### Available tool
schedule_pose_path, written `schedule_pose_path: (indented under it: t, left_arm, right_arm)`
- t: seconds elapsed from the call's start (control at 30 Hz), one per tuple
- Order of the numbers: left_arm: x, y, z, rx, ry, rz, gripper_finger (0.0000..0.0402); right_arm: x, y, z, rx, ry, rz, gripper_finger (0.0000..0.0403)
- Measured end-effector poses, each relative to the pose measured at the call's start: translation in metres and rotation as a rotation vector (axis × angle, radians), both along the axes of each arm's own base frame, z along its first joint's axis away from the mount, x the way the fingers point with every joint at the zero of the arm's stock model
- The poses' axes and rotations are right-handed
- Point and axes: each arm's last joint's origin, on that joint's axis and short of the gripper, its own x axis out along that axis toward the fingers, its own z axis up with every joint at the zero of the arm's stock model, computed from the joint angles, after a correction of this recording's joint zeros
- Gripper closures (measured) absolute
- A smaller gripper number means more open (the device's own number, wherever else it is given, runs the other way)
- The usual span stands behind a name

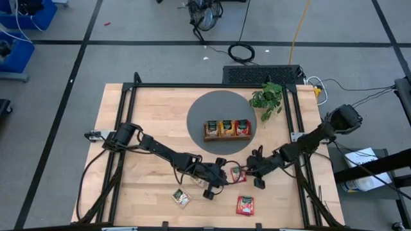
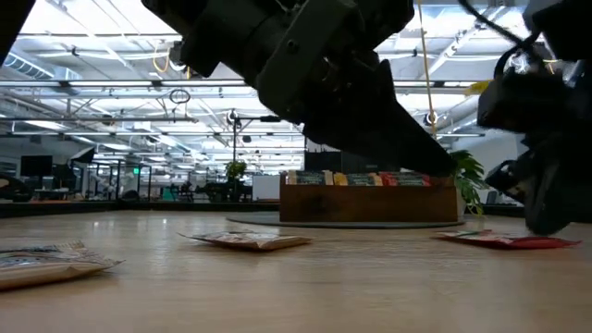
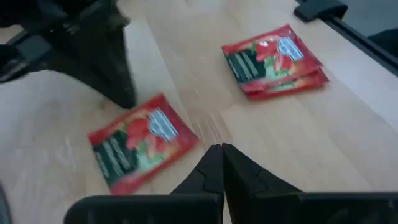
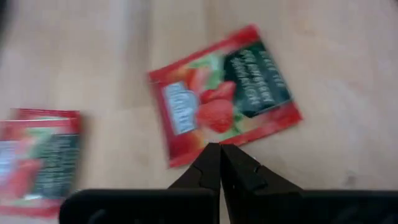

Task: Pick & Place Tea
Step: Put the top red tea packet into the right section of the wooden organizer

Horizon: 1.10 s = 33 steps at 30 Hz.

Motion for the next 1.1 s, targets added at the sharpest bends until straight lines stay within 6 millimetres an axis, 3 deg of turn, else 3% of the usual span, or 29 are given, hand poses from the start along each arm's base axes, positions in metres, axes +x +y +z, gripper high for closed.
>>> schedule_pose_path:
  t: [0.2,0.37,0.6,0.73,0.87,1.1]
  left_arm:
    - [0.002,0.0,0.0,-0.012,-0.021,0.005,0.0378]
    - [0.007,0.016,0.0,-0.069,-0.004,0.109,0.0376]
    - [0.013,0.049,-0.002,-0.203,0.06,0.283,0.0388]
    - [0.015,0.046,-0.007,-0.218,0.063,0.27,0.0394]
    - [0.02,0.04,-0.019,-0.201,0.078,0.277,0.036]
    - [0.029,0.053,-0.029,-0.231,0.106,0.362,0.0276]
  right_arm:
    - [0.001,0.0,0.015,0.01,-0.089,0.001,0.0403]
    - [0.001,0.007,0.022,0.086,-0.125,0.067,0.0403]
    - [0.004,0.016,0.007,0.025,-0.127,0.089,0.0403]
    - [0.007,0.014,-0.002,-0.067,-0.135,0.043,0.0403]
    - [0.01,0.014,-0.009,-0.086,-0.129,0.039,0.0403]
    - [0.011,0.015,-0.018,-0.107,-0.112,0.042,0.0403]
